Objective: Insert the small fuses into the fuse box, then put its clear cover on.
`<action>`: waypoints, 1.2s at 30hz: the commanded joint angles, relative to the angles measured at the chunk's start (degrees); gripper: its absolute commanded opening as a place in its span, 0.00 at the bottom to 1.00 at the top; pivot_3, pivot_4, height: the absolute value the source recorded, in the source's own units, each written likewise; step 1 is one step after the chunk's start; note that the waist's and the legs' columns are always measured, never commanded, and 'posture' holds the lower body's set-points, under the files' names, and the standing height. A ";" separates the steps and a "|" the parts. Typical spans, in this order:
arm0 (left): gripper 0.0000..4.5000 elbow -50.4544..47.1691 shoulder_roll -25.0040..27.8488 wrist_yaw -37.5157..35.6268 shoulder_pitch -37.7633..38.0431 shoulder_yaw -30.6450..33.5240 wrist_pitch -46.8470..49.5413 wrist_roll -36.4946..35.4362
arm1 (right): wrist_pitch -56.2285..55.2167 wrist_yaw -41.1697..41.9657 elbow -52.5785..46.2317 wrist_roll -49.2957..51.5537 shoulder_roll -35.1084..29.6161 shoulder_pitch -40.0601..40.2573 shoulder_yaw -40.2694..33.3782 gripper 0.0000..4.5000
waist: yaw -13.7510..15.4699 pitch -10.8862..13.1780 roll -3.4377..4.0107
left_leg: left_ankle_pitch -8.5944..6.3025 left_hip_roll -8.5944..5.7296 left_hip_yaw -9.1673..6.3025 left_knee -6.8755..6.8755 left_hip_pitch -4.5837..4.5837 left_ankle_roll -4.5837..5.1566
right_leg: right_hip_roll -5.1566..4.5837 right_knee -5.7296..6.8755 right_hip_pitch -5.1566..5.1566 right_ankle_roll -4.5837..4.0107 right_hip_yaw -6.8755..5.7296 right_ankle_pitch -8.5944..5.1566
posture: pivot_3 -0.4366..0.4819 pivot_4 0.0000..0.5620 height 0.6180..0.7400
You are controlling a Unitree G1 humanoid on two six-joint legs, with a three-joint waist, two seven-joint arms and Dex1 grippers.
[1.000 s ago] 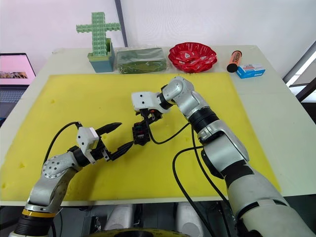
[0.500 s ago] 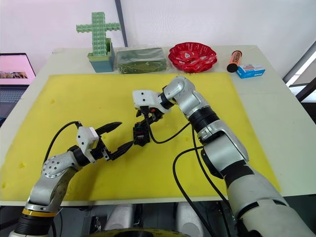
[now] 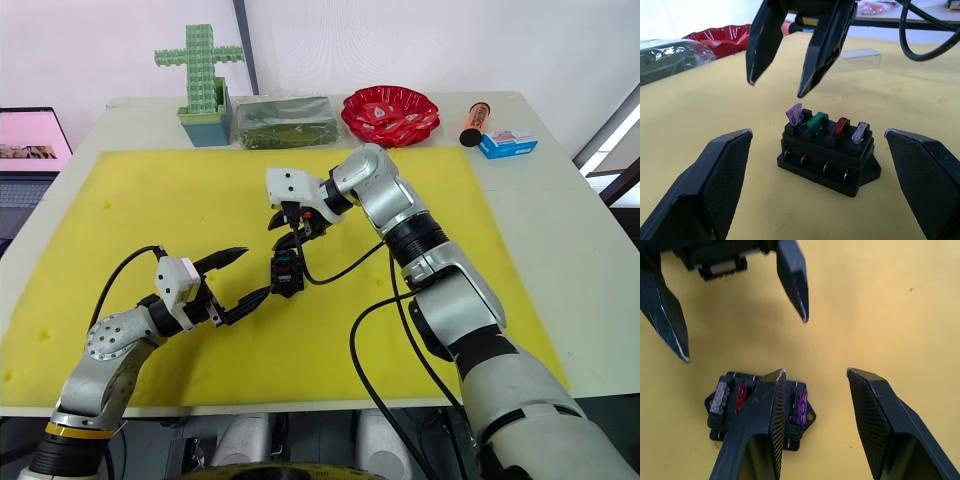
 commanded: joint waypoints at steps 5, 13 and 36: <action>1.00 -0.89 0.34 -0.30 -0.55 0.67 -0.73 -0.29 | 3.66 -4.32 -8.58 2.44 -2.26 4.69 -3.13 0.10 | 0.04 -0.01 -0.02 | 0.00 0.00 0.00 0.00 0.00 0.00 | -0.01 0.00 0.01 0.00 0.00 0.00 | 0.48 0.27 1.00; 1.00 -0.75 0.40 -0.50 -0.96 0.44 -0.51 -0.28 | 7.41 -7.93 -14.95 2.12 -2.84 10.30 -2.21 0.01 | 0.00 -0.01 -0.01 | 0.00 0.00 0.00 0.00 0.00 0.00 | 0.00 0.01 -0.01 0.00 0.00 0.00 | 0.48 0.27 1.00; 1.00 -1.60 0.99 -0.31 -0.58 0.89 0.30 -0.52 | 8.14 -8.62 -16.02 2.16 -3.39 12.12 -0.05 0.01 | 0.05 -0.01 -0.02 | 0.00 0.00 0.00 0.01 0.00 0.00 | 0.00 0.00 0.01 0.00 0.00 0.00 | 0.48 0.27 1.00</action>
